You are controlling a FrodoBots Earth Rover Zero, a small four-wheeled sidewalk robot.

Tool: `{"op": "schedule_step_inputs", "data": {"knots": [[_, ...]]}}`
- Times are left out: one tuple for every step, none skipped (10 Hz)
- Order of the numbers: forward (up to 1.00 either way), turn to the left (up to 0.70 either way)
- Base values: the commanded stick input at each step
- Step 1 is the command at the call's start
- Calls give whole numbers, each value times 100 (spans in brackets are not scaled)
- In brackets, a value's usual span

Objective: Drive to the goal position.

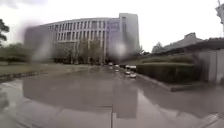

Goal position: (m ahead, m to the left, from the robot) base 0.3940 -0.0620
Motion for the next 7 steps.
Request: {"op": "schedule_step_inputs", "data": {"knots": [[70,-1],[70,-12],[70,-32],[70,-33],[70,-23],[70,0],[70,0]]}}
